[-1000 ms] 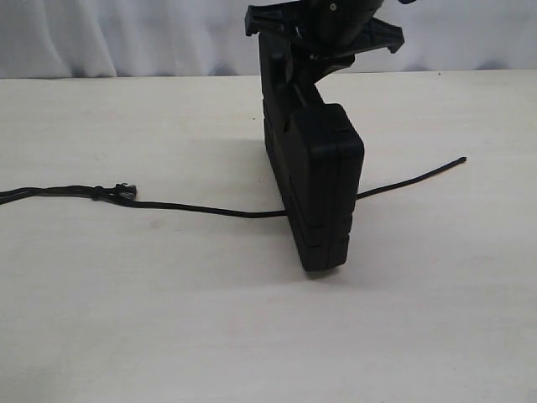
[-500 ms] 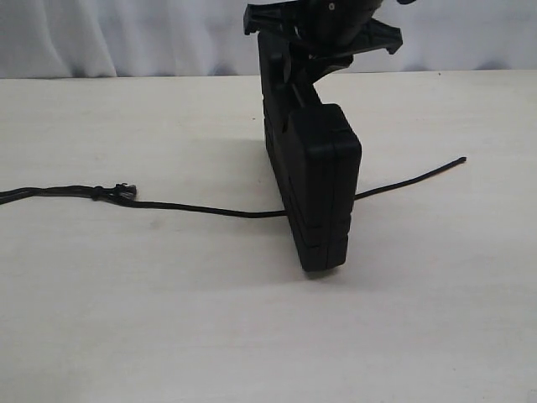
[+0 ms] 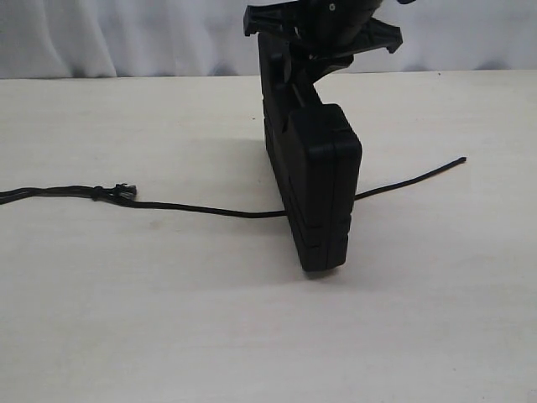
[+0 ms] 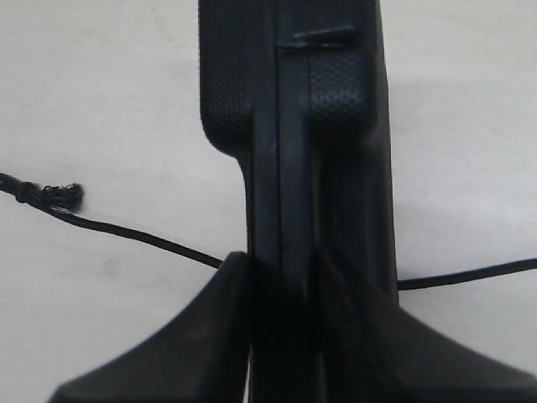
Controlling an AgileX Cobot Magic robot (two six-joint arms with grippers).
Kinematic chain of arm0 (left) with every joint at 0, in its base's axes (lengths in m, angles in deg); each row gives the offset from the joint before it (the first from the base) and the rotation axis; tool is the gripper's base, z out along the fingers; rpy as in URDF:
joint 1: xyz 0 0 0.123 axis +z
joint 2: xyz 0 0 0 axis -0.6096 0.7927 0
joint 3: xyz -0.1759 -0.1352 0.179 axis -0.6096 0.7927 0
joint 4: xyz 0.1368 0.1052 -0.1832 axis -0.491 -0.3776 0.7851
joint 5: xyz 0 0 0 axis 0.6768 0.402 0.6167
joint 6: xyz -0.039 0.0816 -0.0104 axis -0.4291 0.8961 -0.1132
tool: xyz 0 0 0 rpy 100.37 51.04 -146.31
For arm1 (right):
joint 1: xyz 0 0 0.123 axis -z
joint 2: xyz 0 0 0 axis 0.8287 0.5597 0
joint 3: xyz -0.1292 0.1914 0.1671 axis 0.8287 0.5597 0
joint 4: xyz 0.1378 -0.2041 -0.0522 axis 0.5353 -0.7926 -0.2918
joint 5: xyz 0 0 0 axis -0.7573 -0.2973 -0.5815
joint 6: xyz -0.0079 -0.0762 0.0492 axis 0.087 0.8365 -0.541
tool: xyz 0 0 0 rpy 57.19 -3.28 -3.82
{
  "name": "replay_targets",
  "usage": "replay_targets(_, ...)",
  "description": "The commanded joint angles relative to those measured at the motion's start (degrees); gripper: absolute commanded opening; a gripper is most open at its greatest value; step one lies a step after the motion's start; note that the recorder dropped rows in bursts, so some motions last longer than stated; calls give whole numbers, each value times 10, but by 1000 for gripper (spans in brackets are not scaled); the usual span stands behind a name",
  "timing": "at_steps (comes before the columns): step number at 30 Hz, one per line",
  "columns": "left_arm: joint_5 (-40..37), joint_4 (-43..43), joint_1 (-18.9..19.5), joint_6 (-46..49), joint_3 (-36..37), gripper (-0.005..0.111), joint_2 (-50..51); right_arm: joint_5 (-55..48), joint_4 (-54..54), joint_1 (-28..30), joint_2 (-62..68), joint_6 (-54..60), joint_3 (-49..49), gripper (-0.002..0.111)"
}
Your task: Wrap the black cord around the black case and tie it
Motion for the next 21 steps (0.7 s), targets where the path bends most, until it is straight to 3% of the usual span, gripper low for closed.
replay_targets(1, -93, -61, 0, -41, -129, 0, 136, -1, 1, 0, 5, 5, 7, 4)
replay_targets(5, -37, -71, 0, -44, -171, 0, 268, 3, 1, 0, 5, 7, 7, 4)
replay_targets(8, 137, -71, 0, -44, -175, 0, 401, 3, 1, 0, 5, 7, 7, 4)
replay_targets(10, 182, -71, 0, -21, -183, 0, 480, 3, 1, 0, 5, 9, 7, 4)
replay_targets(13, 85, -73, 0, 68, -233, 0, 562, 3, 1, 0, 5, 15, 7, 4)
replay_targets(17, -143, -73, 0, 213, -346, 0, 678, 4, 0, 0, 5, 18, 7, 4)
replay_targets(21, -351, -73, 0, 233, -452, 0, 781, 7, -2, 0, 5, 20, 7, 4)
